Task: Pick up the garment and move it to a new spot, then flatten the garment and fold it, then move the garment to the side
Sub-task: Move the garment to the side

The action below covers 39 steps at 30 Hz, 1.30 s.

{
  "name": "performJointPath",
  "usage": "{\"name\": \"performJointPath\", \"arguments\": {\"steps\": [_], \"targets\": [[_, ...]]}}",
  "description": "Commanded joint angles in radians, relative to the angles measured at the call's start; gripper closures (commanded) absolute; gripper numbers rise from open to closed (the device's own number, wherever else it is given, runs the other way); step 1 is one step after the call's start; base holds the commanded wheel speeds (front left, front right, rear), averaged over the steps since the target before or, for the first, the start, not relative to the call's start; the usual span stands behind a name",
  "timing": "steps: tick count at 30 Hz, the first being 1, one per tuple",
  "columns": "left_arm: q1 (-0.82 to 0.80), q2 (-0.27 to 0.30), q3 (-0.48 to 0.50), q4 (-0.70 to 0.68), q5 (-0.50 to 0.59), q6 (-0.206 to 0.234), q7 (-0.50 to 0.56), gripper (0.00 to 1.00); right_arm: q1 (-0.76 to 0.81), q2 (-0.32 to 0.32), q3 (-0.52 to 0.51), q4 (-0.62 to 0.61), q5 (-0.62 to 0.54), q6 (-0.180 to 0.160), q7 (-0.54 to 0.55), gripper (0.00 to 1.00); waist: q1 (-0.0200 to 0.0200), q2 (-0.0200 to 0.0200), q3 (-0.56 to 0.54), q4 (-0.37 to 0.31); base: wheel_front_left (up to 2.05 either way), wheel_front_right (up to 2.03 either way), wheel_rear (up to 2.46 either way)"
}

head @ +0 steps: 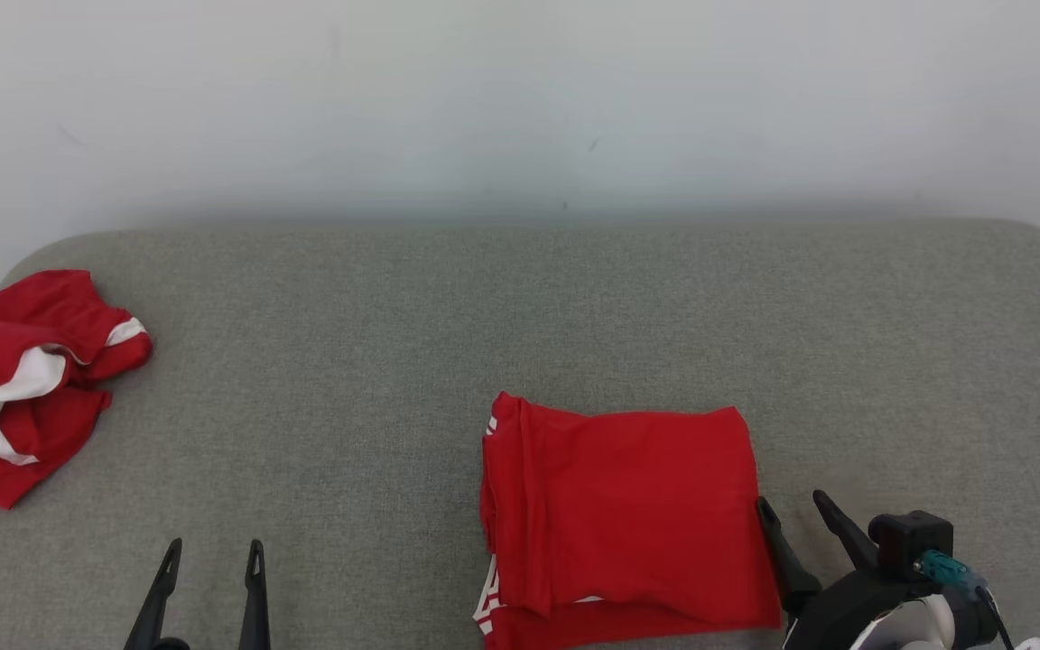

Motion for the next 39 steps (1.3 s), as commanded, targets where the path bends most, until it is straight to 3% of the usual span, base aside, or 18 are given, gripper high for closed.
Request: {"name": "performJointPath", "arguments": {"steps": [1, 11, 12, 13, 14, 15, 26, 39], "targets": [[-0.014, -0.002, -0.001, 0.003, 0.004, -0.005, -0.003, 0.0, -0.019, 0.0, 0.009, 0.02, 0.008, -0.003, -0.003, 0.0, 0.0, -0.0001, 0.021, 0.013, 0.0, 0.0, 0.0], [-0.046, -0.008, -0.012, 0.013, 0.008, 0.0, -0.003, 0.0, -0.146, 0.009, 0.145, 0.27, 0.086, -0.003, 0.001, 0.0, 0.0, -0.0001, 0.069, 0.025, 0.0, 0.0, 0.0], [-0.048, -0.008, -0.013, 0.015, 0.009, 0.0, -0.003, 0.0, -0.153, 0.011, 0.152, 0.294, 0.096, -0.003, 0.006, 0.13, 0.0, -0.0001, 0.07, 0.025, 0.0, 0.0, 0.0], [-0.052, -0.007, -0.012, 0.018, 0.009, 0.0, -0.003, 0.0, -0.16, 0.014, 0.163, 0.313, 0.106, -0.003, 0.006, 0.52, 0.0, -0.0001, 0.07, 0.026, 0.0, 0.0, 0.0], [-0.057, -0.005, -0.011, 0.02, 0.007, -0.002, -0.003, 0.0, -0.167, 0.017, 0.176, 0.323, 0.118, -0.003, -0.003, 0.84, 0.0, -0.0001, 0.071, 0.026, 0.0, 0.0, 0.0], [-0.06, -0.004, -0.01, 0.022, 0.005, -0.003, -0.003, 0.0, -0.175, 0.018, 0.186, 0.332, 0.127, -0.003, -0.009, 1.0, 0.0, -0.0001, 0.072, 0.026, 0.0, 0.0, 0.0], [-0.077, -0.01, 0.002, 0.013, -0.003, -0.002, -0.003, 0.0, -0.35, -0.048, 0.266, 0.347, 0.227, -0.003, -0.046, 1.0, 0.0, -0.0001, 0.126, -0.023, 0.0, 0.0, 0.0], [-0.211, -0.011, -0.019, -0.051, 0.02, -0.008, -0.003, 0.0, -0.681, -0.269, 0.266, 0.422, 0.286, -0.003, -0.055, 1.0, 0.0, -0.0001, 0.377, -0.061, 0.0, 0.0, 0.0]]}}
